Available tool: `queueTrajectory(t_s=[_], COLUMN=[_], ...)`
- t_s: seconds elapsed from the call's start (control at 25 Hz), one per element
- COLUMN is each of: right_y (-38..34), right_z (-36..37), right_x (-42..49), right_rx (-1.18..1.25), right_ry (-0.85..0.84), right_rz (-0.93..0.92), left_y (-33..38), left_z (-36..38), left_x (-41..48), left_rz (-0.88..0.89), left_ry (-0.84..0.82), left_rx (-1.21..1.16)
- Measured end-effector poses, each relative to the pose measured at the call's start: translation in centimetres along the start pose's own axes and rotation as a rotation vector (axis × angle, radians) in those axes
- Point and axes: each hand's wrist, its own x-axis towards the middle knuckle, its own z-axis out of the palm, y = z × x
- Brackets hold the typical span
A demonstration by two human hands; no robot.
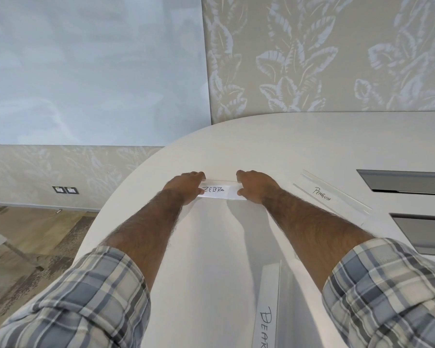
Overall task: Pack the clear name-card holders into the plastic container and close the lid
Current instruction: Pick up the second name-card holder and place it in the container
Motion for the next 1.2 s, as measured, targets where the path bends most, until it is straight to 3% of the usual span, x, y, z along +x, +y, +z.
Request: queueTrajectory(t_s=[0.76, 1.2], right_y=[-0.9, 0.4], right_z=[-1.0, -8.9], right_x=[-4.6, -10.7], right_rx=[0.079, 0.110], right_ry=[0.014, 0.128], right_rz=[0.012, 0.021], left_y=[0.9, 6.0], left_z=[-2.5, -9.9], left_x=[-5.0, -10.3], left_rz=[-0.023, 0.030], left_ry=[-0.051, 0.035], left_rx=[-0.041, 0.043])
